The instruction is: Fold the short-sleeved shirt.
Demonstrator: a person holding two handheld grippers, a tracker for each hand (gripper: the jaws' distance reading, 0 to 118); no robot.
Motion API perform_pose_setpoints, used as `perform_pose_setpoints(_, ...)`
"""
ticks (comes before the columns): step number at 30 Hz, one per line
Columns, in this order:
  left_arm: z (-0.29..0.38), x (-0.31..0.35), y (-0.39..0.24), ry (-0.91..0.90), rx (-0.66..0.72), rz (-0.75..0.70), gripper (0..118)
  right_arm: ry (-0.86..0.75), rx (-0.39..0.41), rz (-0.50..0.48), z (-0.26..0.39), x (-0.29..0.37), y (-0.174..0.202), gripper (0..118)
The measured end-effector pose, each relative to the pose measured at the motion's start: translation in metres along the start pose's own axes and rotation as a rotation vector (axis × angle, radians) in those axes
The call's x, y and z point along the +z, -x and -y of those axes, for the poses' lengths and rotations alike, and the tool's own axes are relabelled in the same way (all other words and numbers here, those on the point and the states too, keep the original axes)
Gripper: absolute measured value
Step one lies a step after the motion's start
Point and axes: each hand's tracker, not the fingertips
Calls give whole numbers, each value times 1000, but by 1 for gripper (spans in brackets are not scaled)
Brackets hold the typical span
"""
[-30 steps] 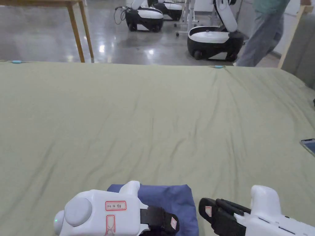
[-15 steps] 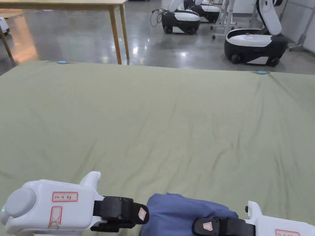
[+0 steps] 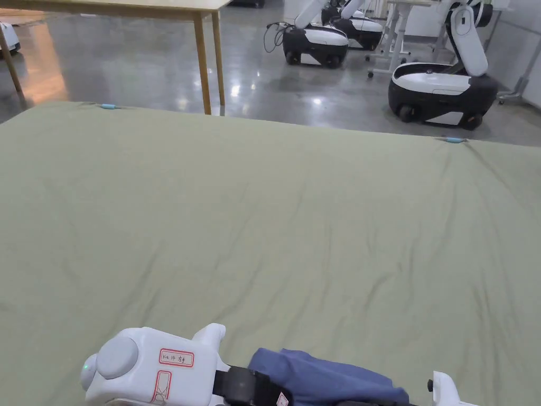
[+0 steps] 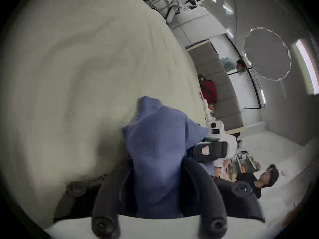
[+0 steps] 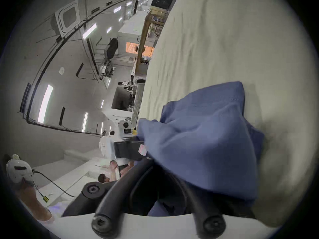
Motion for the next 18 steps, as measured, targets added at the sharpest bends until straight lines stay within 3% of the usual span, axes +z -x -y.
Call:
perform_pose_setpoints(9, -9, 48, -3, -18, 17, 44, 32, -73, 193, 145, 18, 20, 46, 1)
perform_pose_setpoints(13, -18, 138, 21, -103, 12, -77, 32, -132, 215, 132, 31, 30, 62, 1)
perform_pose_setpoints(18, -38, 265, 73, -178, 66, -226, 32, -197, 257, 183, 39, 32, 73, 1)
